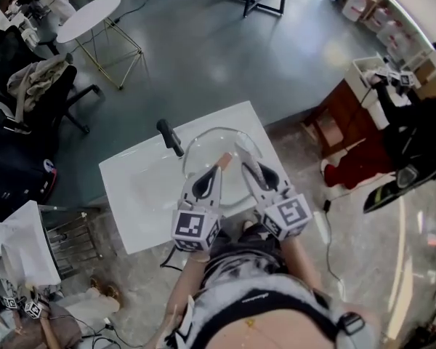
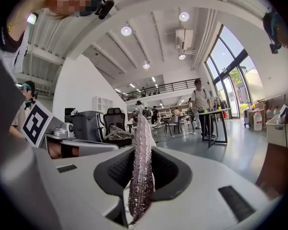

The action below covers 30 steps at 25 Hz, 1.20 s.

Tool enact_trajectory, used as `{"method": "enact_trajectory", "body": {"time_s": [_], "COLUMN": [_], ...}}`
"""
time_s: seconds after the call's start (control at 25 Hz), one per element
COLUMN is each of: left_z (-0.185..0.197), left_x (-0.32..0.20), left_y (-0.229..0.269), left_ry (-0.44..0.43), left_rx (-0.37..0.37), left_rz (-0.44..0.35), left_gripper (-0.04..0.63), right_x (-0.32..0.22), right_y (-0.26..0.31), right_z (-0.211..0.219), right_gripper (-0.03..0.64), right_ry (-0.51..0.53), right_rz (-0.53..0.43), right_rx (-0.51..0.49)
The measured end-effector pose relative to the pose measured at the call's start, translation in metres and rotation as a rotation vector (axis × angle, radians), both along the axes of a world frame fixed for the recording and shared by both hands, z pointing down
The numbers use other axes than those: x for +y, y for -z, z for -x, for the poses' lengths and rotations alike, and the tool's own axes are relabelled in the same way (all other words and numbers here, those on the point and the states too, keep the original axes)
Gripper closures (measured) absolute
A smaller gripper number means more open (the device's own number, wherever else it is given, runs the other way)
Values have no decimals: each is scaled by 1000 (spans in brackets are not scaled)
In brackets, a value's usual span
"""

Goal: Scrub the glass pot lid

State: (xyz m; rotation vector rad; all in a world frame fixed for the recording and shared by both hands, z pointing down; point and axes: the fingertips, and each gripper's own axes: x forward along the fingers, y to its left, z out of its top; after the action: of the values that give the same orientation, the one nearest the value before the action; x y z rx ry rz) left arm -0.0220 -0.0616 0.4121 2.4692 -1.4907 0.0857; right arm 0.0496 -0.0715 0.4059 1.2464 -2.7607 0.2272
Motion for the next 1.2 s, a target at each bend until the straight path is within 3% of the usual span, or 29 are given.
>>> {"method": "enact_trajectory", "body": {"time_s": [0.52, 1.2], "left_z": [12, 8], "left_x": [-16, -41], "left_y": [-29, -72], "left_ry": [-176, -62], "left_rx": [-43, -49], "left_rz": [22, 156], "left_gripper": [595, 588], "right_x": [-17, -63], "right_y": [-26, -53], "right_z": [-2, 2], "right_gripper": [534, 534], "right_ry": [-181, -17], "right_rz": [37, 123], "right_rx": [71, 118]}}
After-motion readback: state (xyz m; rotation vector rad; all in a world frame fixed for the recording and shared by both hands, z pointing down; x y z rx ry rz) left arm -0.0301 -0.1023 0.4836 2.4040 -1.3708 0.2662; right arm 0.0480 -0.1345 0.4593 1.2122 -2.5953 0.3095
